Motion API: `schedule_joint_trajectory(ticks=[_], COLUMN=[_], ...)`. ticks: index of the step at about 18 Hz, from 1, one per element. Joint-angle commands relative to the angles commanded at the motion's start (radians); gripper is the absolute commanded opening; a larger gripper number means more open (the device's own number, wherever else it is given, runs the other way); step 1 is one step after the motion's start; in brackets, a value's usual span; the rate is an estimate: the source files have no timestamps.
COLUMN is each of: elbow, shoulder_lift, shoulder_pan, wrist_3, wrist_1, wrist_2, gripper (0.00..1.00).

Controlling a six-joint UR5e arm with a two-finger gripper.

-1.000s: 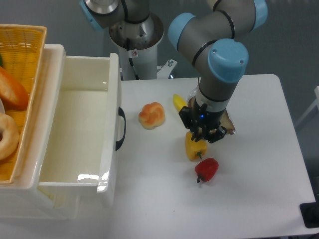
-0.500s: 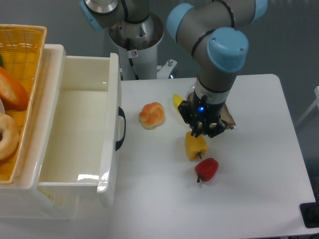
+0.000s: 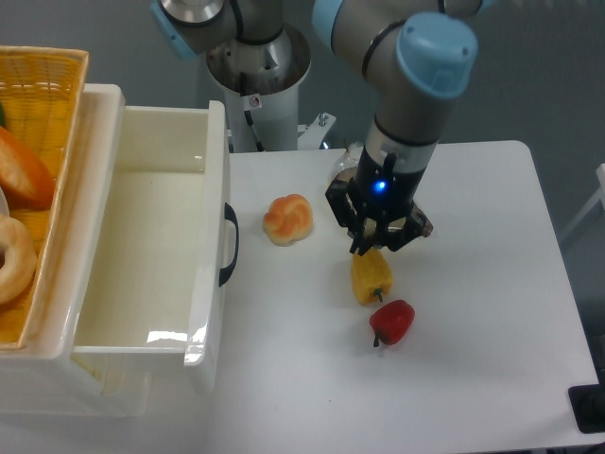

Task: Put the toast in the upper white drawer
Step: 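Carry the bagged toast up and over toward the open white drawer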

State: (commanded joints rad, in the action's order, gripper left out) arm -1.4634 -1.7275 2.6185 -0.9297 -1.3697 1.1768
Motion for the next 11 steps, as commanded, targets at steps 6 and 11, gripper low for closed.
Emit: schedule_joint_trajectory(ticks=[6, 11], elbow=[0.002, 0.0], shoulder_lift=[0.077, 0.109], shoulder_pan=[-0.003, -0.026], wrist_3=[0.078, 0.173], wrist_1=[-0.003, 0.009], wrist_2=[-0.141, -0.247], gripper=[0.0, 0.0])
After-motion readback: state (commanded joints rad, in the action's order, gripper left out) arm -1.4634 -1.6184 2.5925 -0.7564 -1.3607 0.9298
